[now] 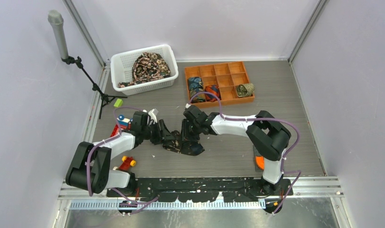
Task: Roll the ties
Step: Roll the tie at the center of the board.
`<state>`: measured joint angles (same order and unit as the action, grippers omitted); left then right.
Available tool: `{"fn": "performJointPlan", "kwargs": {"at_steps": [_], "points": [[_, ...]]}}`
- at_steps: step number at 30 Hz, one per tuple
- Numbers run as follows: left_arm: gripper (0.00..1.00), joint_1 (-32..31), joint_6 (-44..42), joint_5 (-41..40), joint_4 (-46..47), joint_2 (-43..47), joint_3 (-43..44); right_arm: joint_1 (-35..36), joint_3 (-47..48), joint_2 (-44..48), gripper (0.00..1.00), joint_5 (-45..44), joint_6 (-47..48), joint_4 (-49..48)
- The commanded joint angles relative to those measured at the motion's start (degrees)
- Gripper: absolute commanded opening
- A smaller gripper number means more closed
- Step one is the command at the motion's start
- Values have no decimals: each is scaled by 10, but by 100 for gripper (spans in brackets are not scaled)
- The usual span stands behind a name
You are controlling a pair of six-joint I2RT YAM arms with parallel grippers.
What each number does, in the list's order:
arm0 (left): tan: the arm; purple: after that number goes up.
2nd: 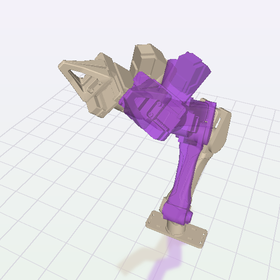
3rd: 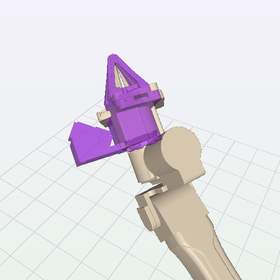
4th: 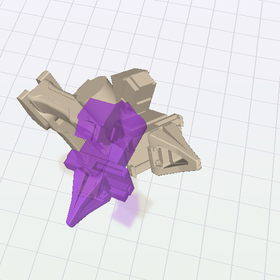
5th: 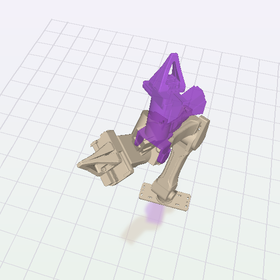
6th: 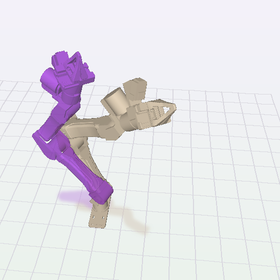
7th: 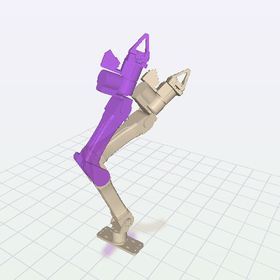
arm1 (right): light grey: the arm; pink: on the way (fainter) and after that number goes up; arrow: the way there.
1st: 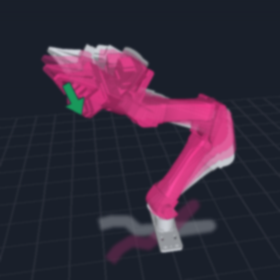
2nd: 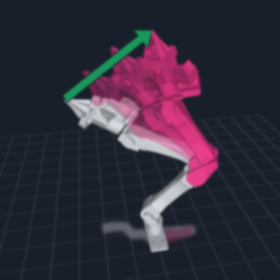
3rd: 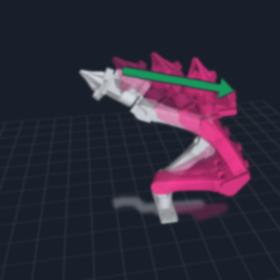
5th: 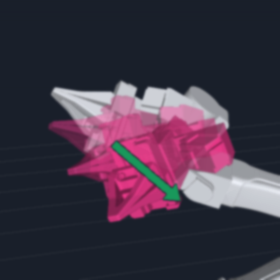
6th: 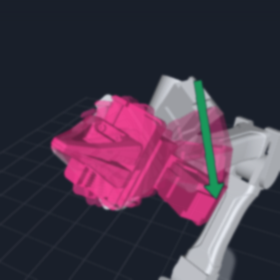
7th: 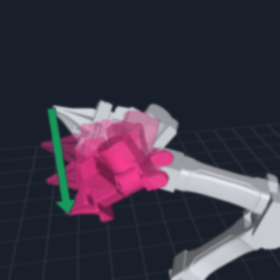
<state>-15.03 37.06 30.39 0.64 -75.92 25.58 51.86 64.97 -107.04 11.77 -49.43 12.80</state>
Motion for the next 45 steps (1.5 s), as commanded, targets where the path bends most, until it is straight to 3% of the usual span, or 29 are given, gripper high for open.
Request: {"fn": "performJointPlan", "kwargs": {"at_steps": [1, 7, 12, 28, 45], "points": [[46, 2, 0, 14, 21, -1, -1, -4, -1, 10, 31, -15, 14, 22], [42, -6, -11, -26, -33, 42, 3, -4, 23, 40, 40, -10, 21, 41], [42, -26, -22, -81, -86, 84, 12, -4, 30, 63, 41, 11, 11, 36], [38, -140, -40, -273, -206, 138, 73, 6, 39, 19, 26, 34, -17, -6], [37, -261, -61, -487, -330, 113, 168, -5, 22, 35, 24, 18, -6, 5]]}}
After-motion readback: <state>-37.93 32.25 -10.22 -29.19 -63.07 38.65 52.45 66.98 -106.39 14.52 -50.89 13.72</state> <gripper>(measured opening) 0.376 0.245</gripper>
